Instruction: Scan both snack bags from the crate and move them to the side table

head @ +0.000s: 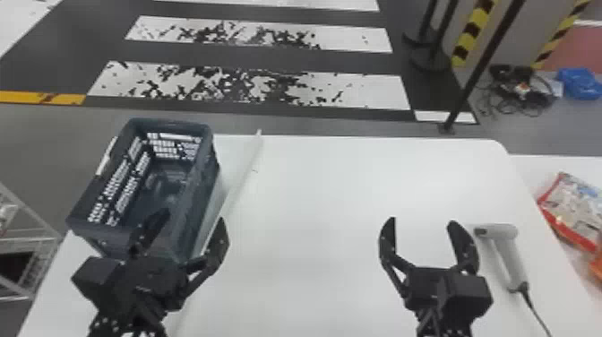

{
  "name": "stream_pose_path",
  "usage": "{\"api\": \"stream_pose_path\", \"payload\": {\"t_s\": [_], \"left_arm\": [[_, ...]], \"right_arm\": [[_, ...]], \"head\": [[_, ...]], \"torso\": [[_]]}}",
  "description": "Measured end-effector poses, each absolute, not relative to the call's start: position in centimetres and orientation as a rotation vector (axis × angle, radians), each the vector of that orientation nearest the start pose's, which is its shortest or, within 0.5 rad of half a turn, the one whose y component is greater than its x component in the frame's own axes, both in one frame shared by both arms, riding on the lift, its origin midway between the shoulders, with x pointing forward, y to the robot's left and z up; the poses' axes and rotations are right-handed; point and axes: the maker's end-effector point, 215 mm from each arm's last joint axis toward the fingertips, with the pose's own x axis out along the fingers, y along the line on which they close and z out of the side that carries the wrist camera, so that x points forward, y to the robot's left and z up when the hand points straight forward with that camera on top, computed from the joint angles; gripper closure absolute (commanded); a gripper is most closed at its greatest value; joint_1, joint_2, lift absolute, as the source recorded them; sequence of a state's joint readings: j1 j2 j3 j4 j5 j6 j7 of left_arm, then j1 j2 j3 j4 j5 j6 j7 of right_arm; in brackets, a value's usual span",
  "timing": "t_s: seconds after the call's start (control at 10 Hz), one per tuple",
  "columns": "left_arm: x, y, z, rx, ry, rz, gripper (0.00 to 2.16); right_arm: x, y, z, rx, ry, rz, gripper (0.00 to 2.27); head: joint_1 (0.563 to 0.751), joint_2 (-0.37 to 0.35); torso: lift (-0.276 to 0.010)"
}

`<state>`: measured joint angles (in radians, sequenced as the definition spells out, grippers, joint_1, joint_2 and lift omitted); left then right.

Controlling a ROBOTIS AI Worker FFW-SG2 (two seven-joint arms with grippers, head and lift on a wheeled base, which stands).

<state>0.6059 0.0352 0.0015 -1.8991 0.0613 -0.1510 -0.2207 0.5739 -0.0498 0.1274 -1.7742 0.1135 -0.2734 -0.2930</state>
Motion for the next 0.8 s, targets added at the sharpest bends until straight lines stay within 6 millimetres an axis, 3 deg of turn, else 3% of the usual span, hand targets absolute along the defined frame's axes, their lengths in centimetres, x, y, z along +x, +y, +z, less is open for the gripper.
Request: {"api": "stream_pose_path", "payload": {"t_s": [0.8], "left_arm": [[39.25, 19.11, -41.45, -0.043, 0.12, -0.218, 0.1]], "right_arm": [[38.92, -21.78, -42.93, -0.099, 0.08, -0.131, 0.08]], "head": [[0.695, -0.039]], "torso": [[-0.029]]}}
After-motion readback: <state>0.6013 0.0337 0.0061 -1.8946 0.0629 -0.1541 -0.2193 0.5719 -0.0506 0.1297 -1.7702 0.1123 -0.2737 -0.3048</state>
